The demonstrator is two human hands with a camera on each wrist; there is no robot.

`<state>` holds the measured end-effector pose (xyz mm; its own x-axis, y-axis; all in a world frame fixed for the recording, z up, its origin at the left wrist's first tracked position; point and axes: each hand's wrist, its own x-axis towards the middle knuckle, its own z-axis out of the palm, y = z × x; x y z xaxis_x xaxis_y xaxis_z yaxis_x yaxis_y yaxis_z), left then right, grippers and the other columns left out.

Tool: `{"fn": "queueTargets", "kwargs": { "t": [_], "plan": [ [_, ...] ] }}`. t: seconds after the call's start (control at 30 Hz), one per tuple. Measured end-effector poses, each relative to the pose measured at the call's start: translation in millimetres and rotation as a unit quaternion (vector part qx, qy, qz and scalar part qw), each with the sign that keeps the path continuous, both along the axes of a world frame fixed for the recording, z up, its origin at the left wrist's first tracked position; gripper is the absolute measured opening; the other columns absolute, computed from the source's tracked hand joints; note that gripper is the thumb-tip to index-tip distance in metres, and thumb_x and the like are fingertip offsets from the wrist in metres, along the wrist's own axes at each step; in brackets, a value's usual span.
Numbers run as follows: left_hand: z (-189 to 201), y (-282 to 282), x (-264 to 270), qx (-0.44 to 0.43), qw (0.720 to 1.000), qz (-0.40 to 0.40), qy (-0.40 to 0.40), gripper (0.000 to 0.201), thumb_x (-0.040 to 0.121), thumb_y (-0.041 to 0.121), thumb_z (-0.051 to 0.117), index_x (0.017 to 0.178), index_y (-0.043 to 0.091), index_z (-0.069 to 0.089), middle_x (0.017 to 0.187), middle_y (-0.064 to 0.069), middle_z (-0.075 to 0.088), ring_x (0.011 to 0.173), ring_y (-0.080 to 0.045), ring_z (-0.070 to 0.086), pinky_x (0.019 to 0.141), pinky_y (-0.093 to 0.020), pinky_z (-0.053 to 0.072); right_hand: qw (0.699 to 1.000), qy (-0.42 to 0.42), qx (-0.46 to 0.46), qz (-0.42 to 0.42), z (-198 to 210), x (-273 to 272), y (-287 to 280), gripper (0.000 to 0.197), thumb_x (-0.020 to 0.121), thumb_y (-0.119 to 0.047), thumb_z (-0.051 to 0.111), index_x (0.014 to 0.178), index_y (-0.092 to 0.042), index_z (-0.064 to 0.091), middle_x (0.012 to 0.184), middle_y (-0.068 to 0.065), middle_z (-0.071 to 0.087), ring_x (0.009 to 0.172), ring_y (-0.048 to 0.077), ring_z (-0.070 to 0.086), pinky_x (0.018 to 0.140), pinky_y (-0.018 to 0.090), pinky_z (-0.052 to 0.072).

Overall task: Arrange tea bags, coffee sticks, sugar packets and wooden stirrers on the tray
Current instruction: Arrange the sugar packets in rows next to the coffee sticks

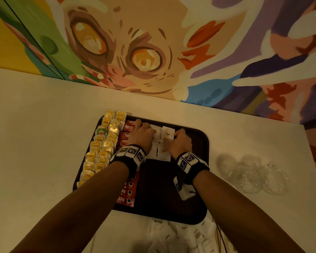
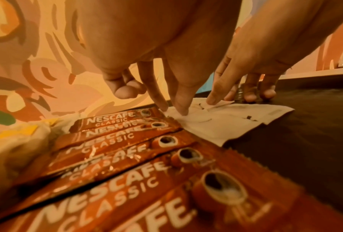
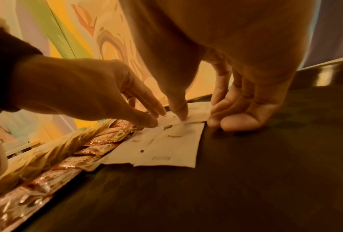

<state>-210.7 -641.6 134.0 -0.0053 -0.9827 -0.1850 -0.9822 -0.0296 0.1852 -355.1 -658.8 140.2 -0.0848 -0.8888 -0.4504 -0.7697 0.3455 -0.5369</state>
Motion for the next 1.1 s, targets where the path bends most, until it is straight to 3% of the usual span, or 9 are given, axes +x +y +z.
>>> {"fn": "queueTargets", "kwargs": {
  "t": [0.27,0.4,0.6,0.7,0.8,0.93,1.0,1.1],
  "plan": [
    [14.4,21.2,-1.0,-0.037,0.998,0.014,0.043,0.032,0.096,0.032,0.051,0.126,0.026,0.058,0.134,0.001,0.053,0.130,-0.025,0.033,0.109,-0.034,0.022,0.998,-0.046,-0.036,0.023,11.1,-13.7,15.4,0.029,0.088,-0.032,0.069,0.106,-0.019,0.050,0.102,0.005,0.064,0.089,0.018,0.062,0.068,0.026,0.048],
    [29.6,52.2,-5.4,-0.059,0.996,-0.010,0.069,0.029,0.096,0.031,0.050,0.122,0.023,0.061,0.128,0.000,0.057,0.126,-0.024,0.038,0.106,-0.032,0.022,0.991,-0.102,-0.045,0.069,31.9,-28.4,45.7,0.018,0.091,-0.020,0.066,0.107,-0.015,0.060,0.092,-0.001,0.064,0.078,0.006,0.060,0.057,0.010,0.043],
    [37.2,118.6,-17.1,-0.031,0.990,-0.047,0.132,0.021,0.093,0.024,0.053,0.109,0.025,0.066,0.115,0.003,0.064,0.115,-0.020,0.050,0.106,-0.036,0.034,0.981,-0.114,-0.032,0.154,49.5,-54.5,107.5,0.008,0.090,-0.016,0.068,0.097,-0.017,0.065,0.077,-0.012,0.063,0.070,-0.002,0.061,0.054,0.004,0.042],
    [41.2,155.0,-26.5,-0.021,0.986,-0.068,0.151,0.021,0.093,0.021,0.055,0.111,0.022,0.065,0.114,0.004,0.062,0.111,-0.016,0.051,0.102,-0.028,0.031,0.976,-0.108,-0.002,0.191,47.5,-68.0,139.9,0.008,0.089,-0.016,0.069,0.095,-0.019,0.066,0.078,-0.012,0.065,0.072,-0.002,0.062,0.058,0.006,0.044],
    [38.4,187.6,-33.0,0.015,0.985,-0.075,0.156,0.021,0.092,0.021,0.058,0.112,0.022,0.064,0.110,0.004,0.061,0.106,-0.015,0.052,0.097,-0.027,0.037,0.971,-0.085,0.022,0.225,41.8,-78.4,171.9,0.006,0.089,-0.017,0.069,0.094,-0.019,0.068,0.078,-0.012,0.064,0.073,-0.001,0.061,0.063,0.009,0.046],
    [31.1,222.4,-42.8,0.094,0.984,-0.071,0.136,0.025,0.093,0.029,0.057,0.117,0.024,0.061,0.117,0.004,0.057,0.113,-0.017,0.048,0.098,-0.032,0.041,0.967,-0.037,0.049,0.248,26.7,-88.7,205.4,0.004,0.087,-0.023,0.071,0.089,-0.024,0.068,0.082,-0.008,0.067,0.080,0.009,0.066,0.080,0.030,0.057],
    [27.3,236.2,-47.7,0.127,0.982,-0.069,0.124,0.032,0.093,0.033,0.057,0.124,0.026,0.058,0.125,0.003,0.054,0.121,-0.019,0.043,0.102,-0.035,0.039,0.964,-0.001,0.063,0.258,18.5,-91.6,218.2,0.010,0.086,-0.030,0.072,0.092,-0.027,0.066,0.091,-0.005,0.068,0.086,0.015,0.066,0.083,0.037,0.058],
    [22.0,251.4,-54.6,0.144,0.981,-0.060,0.118,0.041,0.092,0.038,0.056,0.132,0.029,0.052,0.133,0.003,0.050,0.126,-0.019,0.040,0.104,-0.036,0.039,0.957,0.063,0.057,0.277,11.5,-93.8,234.5,0.031,0.084,-0.045,0.072,0.105,-0.025,0.062,0.101,-0.002,0.064,0.091,0.017,0.063,0.082,0.035,0.055]
  ]
}}
